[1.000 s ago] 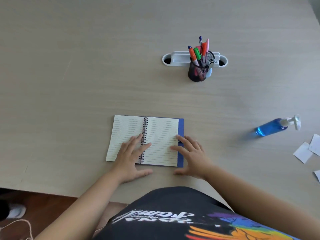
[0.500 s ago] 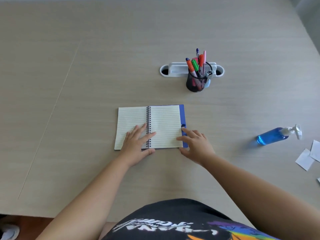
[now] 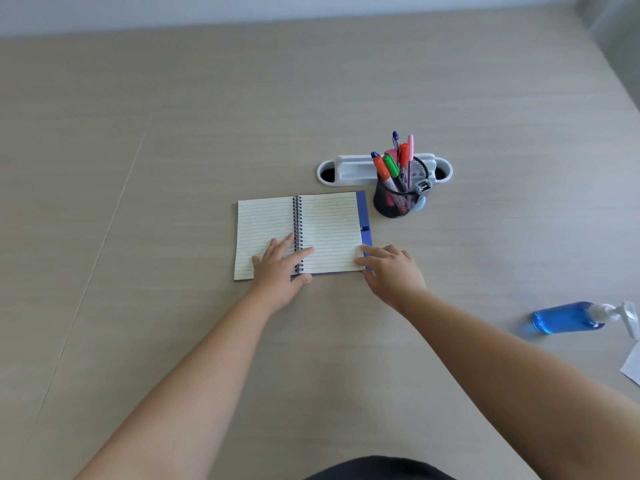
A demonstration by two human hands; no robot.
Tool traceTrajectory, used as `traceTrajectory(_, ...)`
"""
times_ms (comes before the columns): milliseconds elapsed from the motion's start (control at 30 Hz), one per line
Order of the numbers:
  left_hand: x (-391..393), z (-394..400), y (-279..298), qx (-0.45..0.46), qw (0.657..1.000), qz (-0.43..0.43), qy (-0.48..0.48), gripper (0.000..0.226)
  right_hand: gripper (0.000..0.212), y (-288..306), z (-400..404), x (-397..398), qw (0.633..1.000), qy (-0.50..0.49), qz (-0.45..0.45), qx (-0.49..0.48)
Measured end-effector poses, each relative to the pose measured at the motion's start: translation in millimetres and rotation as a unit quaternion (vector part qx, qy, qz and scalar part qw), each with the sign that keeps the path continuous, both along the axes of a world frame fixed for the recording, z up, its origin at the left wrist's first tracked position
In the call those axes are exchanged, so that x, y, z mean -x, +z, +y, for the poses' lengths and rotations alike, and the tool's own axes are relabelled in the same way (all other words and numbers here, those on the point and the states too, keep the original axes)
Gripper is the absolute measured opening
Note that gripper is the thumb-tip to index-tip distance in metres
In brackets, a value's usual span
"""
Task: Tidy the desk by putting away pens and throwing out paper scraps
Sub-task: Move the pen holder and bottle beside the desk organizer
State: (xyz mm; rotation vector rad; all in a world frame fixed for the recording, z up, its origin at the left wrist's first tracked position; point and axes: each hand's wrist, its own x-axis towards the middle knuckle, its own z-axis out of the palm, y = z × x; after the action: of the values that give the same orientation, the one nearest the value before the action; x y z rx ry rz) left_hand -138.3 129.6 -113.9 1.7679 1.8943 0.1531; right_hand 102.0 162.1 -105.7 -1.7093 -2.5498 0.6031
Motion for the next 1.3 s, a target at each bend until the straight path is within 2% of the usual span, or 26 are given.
traceTrajectory(200,4,19,3,0.004,1.000,0.001,-0.005,0.053,0.027,-5,11,2,1.000,-0.012,0.017,-0.014)
traceTrajectory(433,-11,10,7,-0.032,0.998,0.029,0.036,0.046,0.026,-1,-1,1,0.999,-0.025,0.044,-0.009)
traceTrajectory(600,-30,-11,10,-0.056,0.997,0.061,-0.002,0.046,0.026,-2,-46,-28,0.981,-0.102,0.162,0.011)
traceTrajectory(733,-65,-38,8,-0.071,0.995,0.056,-0.049,0.045,0.022,-1,-94,-69,0.943,-0.235,0.233,-0.025)
traceTrajectory(833,-98,-52,4,-0.046,0.992,0.046,-0.106,0.050,0.023,4,-121,-103,0.896,-0.354,0.269,0.000)
traceTrajectory(967,-140,-57,2,-0.028,0.986,0.039,-0.162,0.054,0.025,9,-138,-146,0.812,-0.491,0.313,0.038)
traceTrajectory(1033,-157,-53,1,-0.020,0.984,0.038,-0.173,0.057,0.017,15,-141,-164,0.759,-0.559,0.331,0.052)
traceTrajectory(1133,-176,-47,-3,-0.008,0.984,0.047,-0.170,0.062,0.034,23,-137,-182,0.698,-0.613,0.367,0.043)
traceTrajectory(1200,-184,-41,-6,-0.013,0.984,0.064,-0.165,0.065,0.053,27,-130,-191,0.686,-0.624,0.373,0.039)
traceTrajectory(1300,-193,-30,-10,-0.021,0.985,0.079,-0.153,0.068,0.071,30,-117,-199,0.705,-0.593,0.388,0.034)
